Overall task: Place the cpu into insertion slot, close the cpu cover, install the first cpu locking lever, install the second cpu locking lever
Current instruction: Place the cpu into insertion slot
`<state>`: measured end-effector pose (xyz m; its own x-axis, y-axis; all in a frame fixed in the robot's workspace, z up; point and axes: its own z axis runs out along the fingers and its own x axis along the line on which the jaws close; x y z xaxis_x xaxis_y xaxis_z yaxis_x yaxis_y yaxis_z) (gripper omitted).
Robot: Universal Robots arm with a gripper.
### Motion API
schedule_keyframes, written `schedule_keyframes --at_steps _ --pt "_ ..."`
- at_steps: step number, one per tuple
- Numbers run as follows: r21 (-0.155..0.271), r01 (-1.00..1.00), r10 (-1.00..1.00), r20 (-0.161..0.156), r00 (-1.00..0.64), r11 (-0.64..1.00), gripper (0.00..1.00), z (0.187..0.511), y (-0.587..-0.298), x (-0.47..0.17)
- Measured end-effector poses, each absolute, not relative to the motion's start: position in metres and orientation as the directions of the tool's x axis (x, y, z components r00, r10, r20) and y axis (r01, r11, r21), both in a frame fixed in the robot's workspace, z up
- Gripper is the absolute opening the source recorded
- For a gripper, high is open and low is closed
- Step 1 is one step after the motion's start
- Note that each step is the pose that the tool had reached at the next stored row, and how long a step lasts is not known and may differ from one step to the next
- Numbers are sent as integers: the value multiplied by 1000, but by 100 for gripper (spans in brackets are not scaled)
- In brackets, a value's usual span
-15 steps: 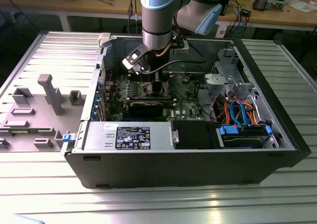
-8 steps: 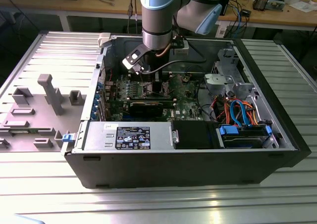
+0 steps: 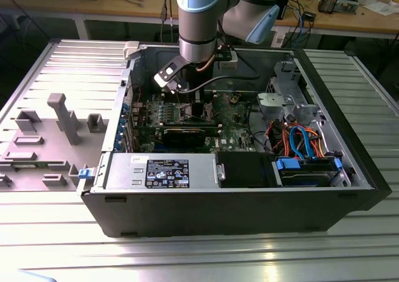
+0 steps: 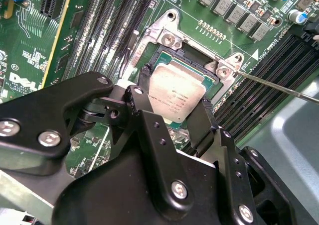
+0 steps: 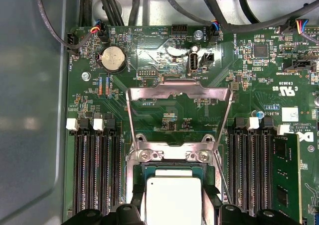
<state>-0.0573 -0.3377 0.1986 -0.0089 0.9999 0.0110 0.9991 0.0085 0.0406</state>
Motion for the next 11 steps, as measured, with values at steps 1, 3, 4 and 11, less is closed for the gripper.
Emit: schedule_keyframes --at_steps 1,3,4,11 --pt "41 999 1000 11 -9 9 54 199 -338 -57" --pt "41 999 1000 11 -9 8 54 199 -338 -57" --pt "41 999 1000 11 -9 9 54 199 -338 -57" --pt "41 999 1000 11 -9 8 54 198 -338 -57"
